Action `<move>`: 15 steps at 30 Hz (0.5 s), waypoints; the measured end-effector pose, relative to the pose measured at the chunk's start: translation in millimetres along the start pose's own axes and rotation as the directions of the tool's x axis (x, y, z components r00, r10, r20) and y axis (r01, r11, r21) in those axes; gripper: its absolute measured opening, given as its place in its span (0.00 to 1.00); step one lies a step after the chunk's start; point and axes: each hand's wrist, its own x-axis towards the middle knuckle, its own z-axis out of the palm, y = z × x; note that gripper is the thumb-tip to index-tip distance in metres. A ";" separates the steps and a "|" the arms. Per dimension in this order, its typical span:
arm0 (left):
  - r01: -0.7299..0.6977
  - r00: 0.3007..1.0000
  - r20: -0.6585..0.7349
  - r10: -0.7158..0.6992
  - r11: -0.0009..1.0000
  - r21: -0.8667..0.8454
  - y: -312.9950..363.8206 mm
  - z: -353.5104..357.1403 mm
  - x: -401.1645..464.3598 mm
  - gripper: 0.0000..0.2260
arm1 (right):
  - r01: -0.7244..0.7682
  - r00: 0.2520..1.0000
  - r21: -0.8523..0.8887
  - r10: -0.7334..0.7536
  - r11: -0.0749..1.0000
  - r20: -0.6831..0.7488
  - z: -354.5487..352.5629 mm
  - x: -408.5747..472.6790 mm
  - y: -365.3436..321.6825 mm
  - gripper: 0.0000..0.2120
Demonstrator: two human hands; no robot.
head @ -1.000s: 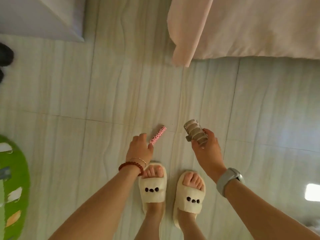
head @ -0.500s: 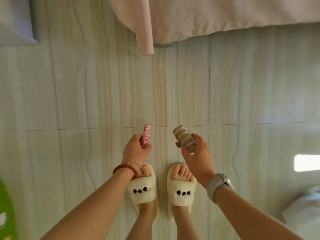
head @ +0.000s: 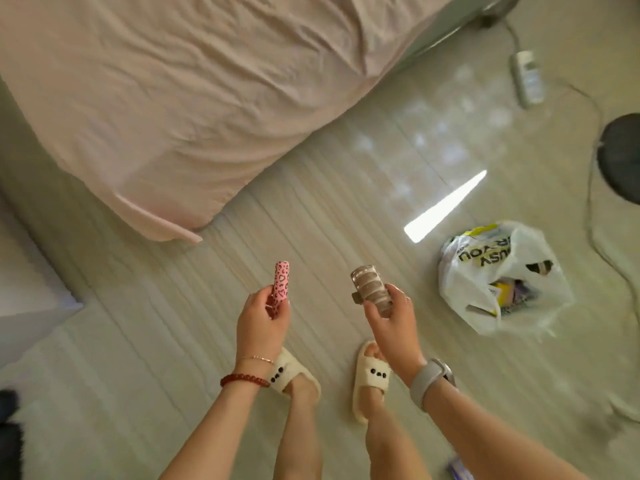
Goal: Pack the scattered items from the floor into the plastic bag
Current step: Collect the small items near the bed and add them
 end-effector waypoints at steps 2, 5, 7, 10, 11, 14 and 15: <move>-0.048 0.997 0.065 0.045 0.997 0.052 29.4 18.6 -18.2 0.11 | -0.057 0.995 0.097 0.064 0.994 -0.075 -37.5 -11.3 20.4 0.22; -0.115 0.976 0.201 0.089 0.986 0.122 67.0 70.0 -45.6 0.10 | -0.155 0.967 0.264 0.201 0.952 -0.156 -95.1 -18.2 59.8 0.16; -0.184 0.943 0.305 0.132 0.972 0.149 91.4 109.5 -66.3 0.10 | -0.178 0.943 0.374 0.266 0.910 -0.201 -132.8 -19.8 84.2 0.11; -0.276 0.875 0.460 0.151 0.936 0.218 134.0 178.7 -105.8 0.10 | -0.233 0.899 0.484 0.377 0.843 -0.223 -196.1 -15.3 136.7 0.14; -0.275 0.860 0.492 0.132 0.933 0.230 146.9 201.3 -118.1 0.10 | -0.245 0.892 0.503 0.397 0.829 -0.219 -215.0 -11.1 154.9 0.14; -0.223 0.839 0.541 0.063 0.946 0.235 182.9 273.4 -145.9 0.07 | -0.301 0.857 0.555 0.475 0.776 -0.200 -267.5 9.7 208.7 0.18; -0.183 0.830 0.556 0.029 0.957 0.223 191.9 299.2 -150.3 0.07 | -0.314 0.852 0.566 0.490 0.762 -0.187 -282.4 20.1 224.8 0.18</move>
